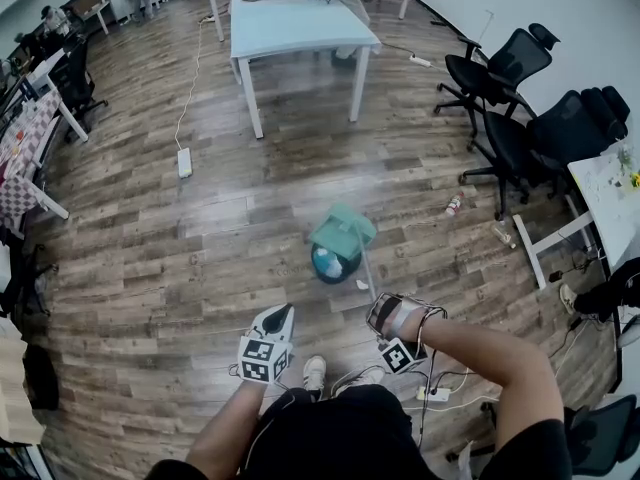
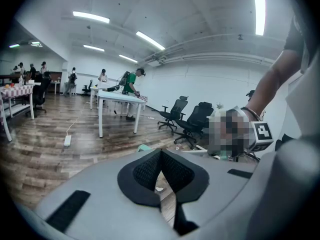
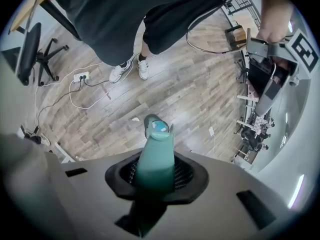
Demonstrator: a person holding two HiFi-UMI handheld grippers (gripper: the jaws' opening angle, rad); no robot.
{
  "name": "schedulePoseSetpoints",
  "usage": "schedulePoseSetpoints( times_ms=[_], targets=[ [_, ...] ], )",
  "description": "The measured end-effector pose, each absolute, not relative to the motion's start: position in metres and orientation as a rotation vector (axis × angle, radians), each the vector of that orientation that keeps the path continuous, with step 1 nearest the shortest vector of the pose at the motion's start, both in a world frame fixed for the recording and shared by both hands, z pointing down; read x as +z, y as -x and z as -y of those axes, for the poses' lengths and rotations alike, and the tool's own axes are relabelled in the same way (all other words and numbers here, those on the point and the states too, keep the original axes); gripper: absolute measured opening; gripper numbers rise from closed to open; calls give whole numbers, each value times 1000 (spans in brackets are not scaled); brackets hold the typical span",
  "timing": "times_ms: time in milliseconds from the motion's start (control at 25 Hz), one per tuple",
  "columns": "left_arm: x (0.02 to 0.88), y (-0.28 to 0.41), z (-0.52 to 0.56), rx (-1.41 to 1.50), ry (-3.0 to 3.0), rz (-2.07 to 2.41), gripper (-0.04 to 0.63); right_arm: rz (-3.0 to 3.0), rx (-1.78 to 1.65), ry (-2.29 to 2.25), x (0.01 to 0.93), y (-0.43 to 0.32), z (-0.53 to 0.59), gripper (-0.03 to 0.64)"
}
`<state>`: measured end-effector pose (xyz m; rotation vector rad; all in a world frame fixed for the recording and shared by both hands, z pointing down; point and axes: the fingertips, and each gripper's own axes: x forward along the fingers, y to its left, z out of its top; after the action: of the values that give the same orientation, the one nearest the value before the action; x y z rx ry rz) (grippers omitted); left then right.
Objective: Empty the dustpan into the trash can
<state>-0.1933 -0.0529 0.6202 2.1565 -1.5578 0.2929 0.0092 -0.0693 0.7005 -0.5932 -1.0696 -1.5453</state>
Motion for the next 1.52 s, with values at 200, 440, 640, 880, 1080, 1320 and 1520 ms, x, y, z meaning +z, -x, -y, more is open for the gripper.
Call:
schedulePoseSetpoints(
  times_ms=[200,440,640,880,1080,1320,1520],
  targets=[
    [621,191,52,298,-2162,1554,12,1086,-1513,564,698,-7,69,98],
    [624,191,51,310,-2170,1539,12,1202,-1399,469,693,-1,72,98],
    [627,183,53,319,-2181,1522,12,1285,-1328,347,685,2,88,98],
    [628,177,54,337,-2186,1507,12,1473,-1123,100,664,1,120,98],
    [629,177,51,339,-2183,1510,12,1644,-881,-120,649,-7,139,98],
    [621,171,58,329,-2204,1500,12,1830,-553,-415,635,-16,164,98],
    [621,170,60,341,-2211,1500,12,1994,-254,-685,618,-31,184,100]
  ],
)
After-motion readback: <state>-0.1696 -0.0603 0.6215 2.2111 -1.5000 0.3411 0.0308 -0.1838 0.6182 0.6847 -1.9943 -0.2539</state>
